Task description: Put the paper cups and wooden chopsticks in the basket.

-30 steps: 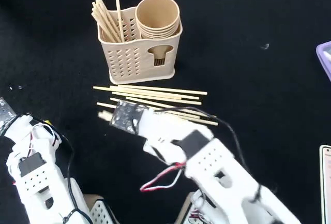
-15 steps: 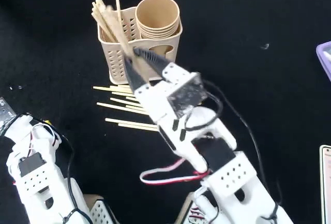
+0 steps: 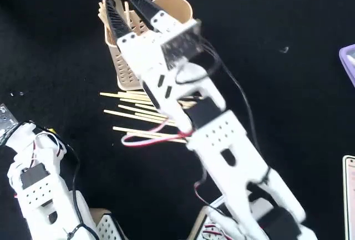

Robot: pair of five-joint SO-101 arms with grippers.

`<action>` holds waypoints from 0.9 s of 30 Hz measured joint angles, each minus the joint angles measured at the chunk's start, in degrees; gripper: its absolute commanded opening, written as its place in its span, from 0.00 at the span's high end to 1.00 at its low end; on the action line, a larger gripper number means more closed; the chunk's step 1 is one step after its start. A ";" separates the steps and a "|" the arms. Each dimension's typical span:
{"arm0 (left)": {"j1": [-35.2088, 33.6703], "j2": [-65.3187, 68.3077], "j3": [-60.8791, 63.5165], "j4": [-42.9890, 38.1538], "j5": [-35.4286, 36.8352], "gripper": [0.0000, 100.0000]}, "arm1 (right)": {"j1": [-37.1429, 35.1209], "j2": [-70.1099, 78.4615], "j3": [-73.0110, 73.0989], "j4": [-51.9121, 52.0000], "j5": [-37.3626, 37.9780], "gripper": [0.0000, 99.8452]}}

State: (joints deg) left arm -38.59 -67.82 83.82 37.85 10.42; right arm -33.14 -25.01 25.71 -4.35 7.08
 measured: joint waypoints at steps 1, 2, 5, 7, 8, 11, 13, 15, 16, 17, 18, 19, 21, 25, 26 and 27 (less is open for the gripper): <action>0.00 0.00 0.00 0.00 0.00 0.86 | 0.62 2.11 -0.97 0.00 -0.09 0.99; 0.00 0.00 0.00 0.00 0.00 0.86 | 1.32 4.13 -1.85 -0.70 -0.26 0.99; 0.00 0.00 0.00 0.00 0.00 0.86 | 2.73 10.02 -4.04 -4.13 -0.44 0.99; 0.00 0.00 0.00 0.00 0.00 0.86 | 3.34 13.71 -5.10 -6.59 -0.35 0.99; 0.00 0.00 0.00 0.00 0.00 0.86 | 3.60 15.38 -5.27 -7.21 -0.44 0.99; 0.00 0.00 0.00 0.00 -0.44 0.86 | 3.96 19.87 -5.54 -7.82 -0.44 0.99; 0.00 0.00 0.00 0.00 -0.53 0.86 | 4.04 21.71 -5.54 -7.82 -0.44 0.98; 0.00 0.00 0.00 0.00 -0.62 0.86 | 4.13 22.33 -5.54 -7.56 -0.44 0.93; 0.00 0.00 0.00 0.00 -0.62 0.86 | 4.13 22.33 -5.80 -6.33 -0.44 0.89; 0.00 0.00 0.00 0.00 -0.62 0.86 | 4.04 22.33 -6.42 -4.57 -0.44 0.86; 0.00 0.00 0.00 0.00 -0.62 0.86 | 4.04 22.33 -7.21 -2.20 -0.35 0.83; 0.00 0.00 0.00 0.00 -0.62 0.86 | 4.04 22.33 -8.18 0.79 -0.35 0.83; 0.26 0.00 0.00 0.00 -0.62 0.86 | 4.04 21.89 -10.64 8.00 -0.62 0.83; 1.85 0.00 0.00 -1.41 -0.88 0.86 | 4.04 19.25 -17.32 20.66 -4.75 0.83; 1.93 0.00 0.00 -2.11 -0.97 0.86 | 4.04 18.02 -18.99 23.12 -5.36 0.83; 1.93 0.00 0.00 -2.46 -1.05 0.86 | 4.04 16.53 -20.75 25.67 -5.63 0.83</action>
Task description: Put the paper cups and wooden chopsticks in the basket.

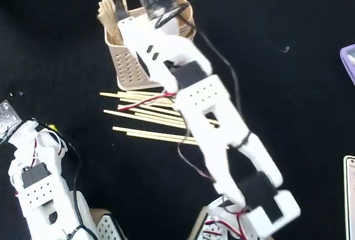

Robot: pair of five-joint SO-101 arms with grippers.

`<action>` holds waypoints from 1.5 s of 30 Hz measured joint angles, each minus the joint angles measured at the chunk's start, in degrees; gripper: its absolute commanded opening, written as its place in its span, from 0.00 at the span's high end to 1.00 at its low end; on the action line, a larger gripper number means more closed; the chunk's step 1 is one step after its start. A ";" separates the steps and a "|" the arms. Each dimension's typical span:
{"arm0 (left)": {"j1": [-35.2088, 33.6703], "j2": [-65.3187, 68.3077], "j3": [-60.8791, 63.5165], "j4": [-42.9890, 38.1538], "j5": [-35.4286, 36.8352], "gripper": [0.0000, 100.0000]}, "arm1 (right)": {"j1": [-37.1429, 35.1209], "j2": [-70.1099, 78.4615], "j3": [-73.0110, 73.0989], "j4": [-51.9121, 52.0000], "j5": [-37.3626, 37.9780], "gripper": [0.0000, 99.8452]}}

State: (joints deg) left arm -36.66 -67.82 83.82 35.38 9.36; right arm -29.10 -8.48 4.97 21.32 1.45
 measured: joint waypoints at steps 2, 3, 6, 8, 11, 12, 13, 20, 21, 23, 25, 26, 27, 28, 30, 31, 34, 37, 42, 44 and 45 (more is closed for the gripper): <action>0.00 0.00 0.00 -0.35 -0.09 0.86 | 0.00 -3.87 -2.99 5.71 -0.35 0.83; 0.00 0.00 0.00 -0.44 -0.09 0.86 | 0.00 -6.15 -4.22 9.14 -0.35 0.83; 0.00 0.00 0.00 -0.53 -0.09 0.86 | 0.00 -14.33 -5.71 21.98 -0.44 0.83; 0.00 0.00 0.00 -0.53 -0.70 0.86 | 0.00 -19.87 -5.71 32.18 -0.44 0.83; 0.97 0.00 0.00 -0.53 -2.46 0.86 | 3.52 -27.78 -2.11 46.15 -0.44 0.83; 1.93 0.00 0.00 -0.35 -3.25 0.86 | 5.27 -30.15 0.35 48.70 -0.44 0.83; 2.90 0.00 0.00 0.18 -3.87 0.86 | 7.47 -32.18 3.78 49.93 -0.44 0.83; 13.63 0.00 0.00 3.87 -13.27 0.85 | 22.77 -40.35 36.57 38.42 -0.88 0.83; 15.30 0.00 0.00 4.57 -14.68 0.85 | 24.53 -40.62 41.67 35.34 -1.14 0.83; 18.37 0.00 0.00 5.98 -17.32 0.85 | 26.29 -40.88 51.08 29.01 -2.20 0.83; 21.19 0.00 0.00 7.65 -19.78 0.85 | 26.64 -40.88 58.99 23.12 -4.22 0.83; 22.33 0.00 -0.09 8.70 -21.19 0.85 | 26.81 -40.88 61.80 20.75 -4.66 0.83; 23.38 0.09 -0.88 10.46 -22.68 0.85 | 26.90 -40.88 63.82 18.73 -5.01 0.83; 24.35 0.09 -2.37 12.31 -23.74 0.85 | 26.99 -40.88 65.49 16.97 -5.27 0.83; 26.29 0.09 -6.15 16.44 -25.93 0.85 | 26.99 -40.88 68.04 14.51 -5.36 0.83; 27.34 0.09 -8.18 18.55 -27.08 0.85 | 27.16 -40.88 69.10 13.36 -5.36 0.83; 30.51 3.08 -14.24 24.88 -32.18 0.85 | 27.25 -40.88 70.33 11.69 -5.36 0.83; 32.53 9.49 -20.84 31.03 -35.60 0.85 | 27.96 -40.88 71.30 11.08 -5.63 0.83; 40.00 23.91 -32.97 39.12 -36.92 0.85 | 31.47 -40.88 72.79 7.56 -5.80 0.83; 44.48 29.54 -36.04 40.18 -36.92 0.85 | 33.05 -40.88 72.79 7.30 -7.21 0.83; 46.77 32.26 -37.19 40.09 -36.92 0.85 | 33.85 -40.88 72.79 7.21 -7.91 0.83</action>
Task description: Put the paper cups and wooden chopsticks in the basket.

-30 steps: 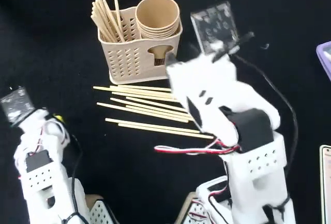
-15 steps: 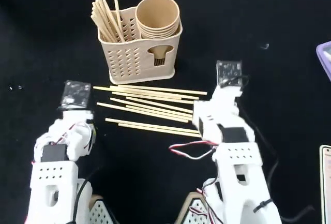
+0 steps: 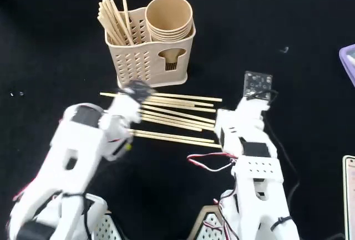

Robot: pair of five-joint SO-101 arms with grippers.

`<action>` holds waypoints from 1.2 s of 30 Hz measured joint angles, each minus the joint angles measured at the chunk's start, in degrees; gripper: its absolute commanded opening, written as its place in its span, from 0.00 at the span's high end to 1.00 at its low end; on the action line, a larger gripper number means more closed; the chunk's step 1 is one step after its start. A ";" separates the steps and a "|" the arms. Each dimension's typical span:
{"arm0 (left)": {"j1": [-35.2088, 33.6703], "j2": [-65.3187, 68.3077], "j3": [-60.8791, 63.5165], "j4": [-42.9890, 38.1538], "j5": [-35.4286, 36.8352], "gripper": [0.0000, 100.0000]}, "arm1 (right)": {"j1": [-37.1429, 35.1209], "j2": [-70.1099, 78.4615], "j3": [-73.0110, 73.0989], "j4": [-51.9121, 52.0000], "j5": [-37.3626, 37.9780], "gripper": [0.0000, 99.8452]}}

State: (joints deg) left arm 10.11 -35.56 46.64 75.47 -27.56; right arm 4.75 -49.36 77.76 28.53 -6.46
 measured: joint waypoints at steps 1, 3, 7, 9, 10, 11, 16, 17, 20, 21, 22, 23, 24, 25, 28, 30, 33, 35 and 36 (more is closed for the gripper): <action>2.29 2.46 -1.14 -0.09 0.00 0.85 | 0.88 0.00 0.00 0.00 -0.70 0.83; 6.24 7.03 -2.81 -1.85 0.00 0.85 | 2.11 0.00 0.00 -0.18 -1.32 0.83; 10.29 13.71 -3.87 -8.70 0.00 0.85 | 2.73 0.00 0.00 -0.18 -1.41 0.83; 11.87 16.00 -3.87 -11.87 0.00 0.85 | 2.73 0.00 0.00 -0.18 -1.41 0.83; 12.66 16.97 -3.87 -13.01 0.00 0.84 | 2.73 0.00 0.00 -0.18 -1.41 0.83; 13.19 17.93 -3.96 -14.07 0.00 0.82 | 2.73 0.00 0.00 -0.18 -1.41 0.83; 13.63 21.54 -5.89 -18.29 -0.88 0.80 | 2.73 0.00 0.00 -0.18 -1.58 0.83; 13.63 22.33 -6.24 -18.90 -1.49 0.80 | 2.73 0.00 0.00 -0.18 -1.58 0.83; 13.63 25.67 -8.00 -19.69 -3.60 0.81 | 2.73 0.00 0.00 -0.18 -1.58 0.83; 13.63 27.34 -8.88 -19.78 -4.13 0.81 | 2.73 0.00 0.00 -0.18 -1.58 0.83; 13.63 29.01 -10.02 -19.87 -4.22 0.81 | 2.73 0.00 0.00 -0.18 -1.58 0.83; 13.63 30.77 -11.16 -19.87 -4.48 0.81 | 2.73 0.00 0.00 -0.18 -1.58 0.83; 13.63 32.53 -12.40 -19.87 -4.57 0.81 | 2.46 0.00 0.00 -0.18 -1.58 0.83; 13.63 34.20 -13.63 -19.87 -4.57 0.81 | 1.58 0.00 0.00 -0.18 -1.58 0.83; 13.54 38.33 -16.53 -19.87 -4.57 0.81 | 0.18 0.00 0.00 -0.18 -1.58 0.83; 13.80 40.00 -17.58 -19.78 -4.75 0.81 | -0.09 0.00 0.00 -0.18 -1.58 0.83; 14.24 40.53 -17.93 -19.69 -4.92 0.89 | -0.26 0.00 0.00 -0.18 -1.58 0.83; 14.42 40.53 -17.93 -19.69 -4.92 0.94 | -0.18 0.00 0.00 -0.18 -1.58 0.83; 14.86 40.62 -17.85 -19.60 -4.92 0.95 | -0.18 0.00 0.00 -0.18 -1.58 0.83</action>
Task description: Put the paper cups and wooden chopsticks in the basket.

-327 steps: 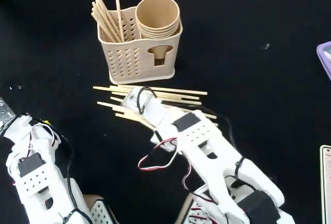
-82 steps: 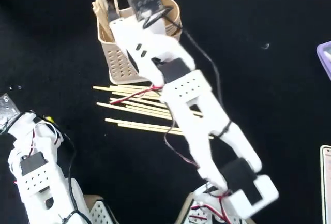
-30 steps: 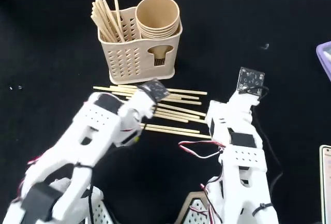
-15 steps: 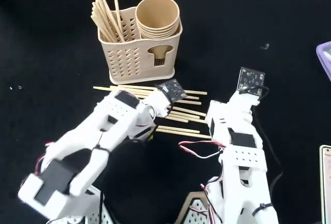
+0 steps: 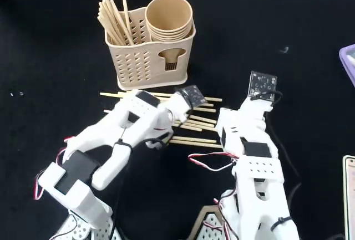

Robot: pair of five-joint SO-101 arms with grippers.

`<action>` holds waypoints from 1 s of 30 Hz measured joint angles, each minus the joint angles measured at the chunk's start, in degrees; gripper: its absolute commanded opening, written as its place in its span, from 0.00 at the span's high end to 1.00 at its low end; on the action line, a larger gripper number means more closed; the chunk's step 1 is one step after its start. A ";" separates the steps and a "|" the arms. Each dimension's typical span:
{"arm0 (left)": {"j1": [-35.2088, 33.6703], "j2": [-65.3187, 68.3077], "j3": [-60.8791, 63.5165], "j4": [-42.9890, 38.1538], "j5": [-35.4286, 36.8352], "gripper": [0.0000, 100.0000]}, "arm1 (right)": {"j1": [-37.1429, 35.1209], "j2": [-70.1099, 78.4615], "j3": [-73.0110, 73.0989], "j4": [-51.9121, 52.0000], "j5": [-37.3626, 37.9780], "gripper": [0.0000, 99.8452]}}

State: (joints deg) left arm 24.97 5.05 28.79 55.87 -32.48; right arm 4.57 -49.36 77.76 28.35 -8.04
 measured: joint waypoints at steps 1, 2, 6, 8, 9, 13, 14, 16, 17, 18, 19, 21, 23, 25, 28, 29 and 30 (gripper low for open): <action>0.26 0.09 0.00 0.09 0.00 0.96 | -0.09 0.00 0.00 0.00 0.00 0.83; 0.44 0.18 0.00 0.09 0.00 0.96 | -0.09 0.00 0.00 0.00 0.00 0.83; 0.62 0.35 -0.09 0.00 0.00 0.97 | -0.09 0.00 0.00 0.00 0.00 0.83; 1.23 0.35 -0.09 1.05 -0.09 0.97 | -0.09 0.00 0.00 0.00 0.00 0.83; 1.76 0.35 -0.26 2.20 -0.18 0.97 | -0.09 0.00 0.00 0.00 0.00 0.83; 3.96 0.35 -0.44 6.15 0.00 0.97 | -0.09 0.00 0.00 0.00 0.00 0.83; 4.66 0.35 -0.44 7.03 0.09 0.97 | -0.09 0.00 0.00 0.00 0.00 0.83; 5.54 0.35 -0.44 8.35 0.18 0.97 | -0.09 0.00 0.00 0.00 0.00 0.83; 5.80 0.35 -0.53 8.88 0.18 0.97 | -0.09 0.00 0.00 0.00 0.00 0.83; 5.98 0.35 -0.62 9.49 0.18 0.97 | -0.09 0.00 0.00 0.00 0.00 0.83; 6.07 0.35 -0.44 10.20 0.18 0.97 | -0.09 0.00 0.00 0.00 0.00 0.83; 6.07 0.44 -0.35 11.52 0.18 0.97 | -0.09 0.00 0.00 0.00 0.00 0.83; 6.07 0.35 -0.26 12.84 0.18 0.97 | -0.09 0.00 0.00 0.00 0.00 0.83; 6.07 -0.97 0.00 13.71 0.26 0.97 | -0.09 0.00 0.00 0.00 0.00 0.83; 5.63 -5.89 0.70 15.47 0.26 0.97 | -0.09 0.00 0.00 0.00 0.00 0.83; 4.92 -8.00 1.05 16.09 0.26 0.97 | -0.09 0.00 0.00 0.00 0.00 0.83; 3.96 -10.37 1.49 16.79 0.26 0.97 | -0.09 0.00 0.00 0.00 0.00 0.83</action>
State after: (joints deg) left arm 28.92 -5.32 30.29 72.66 -32.22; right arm 4.48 -49.36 77.76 28.35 -8.04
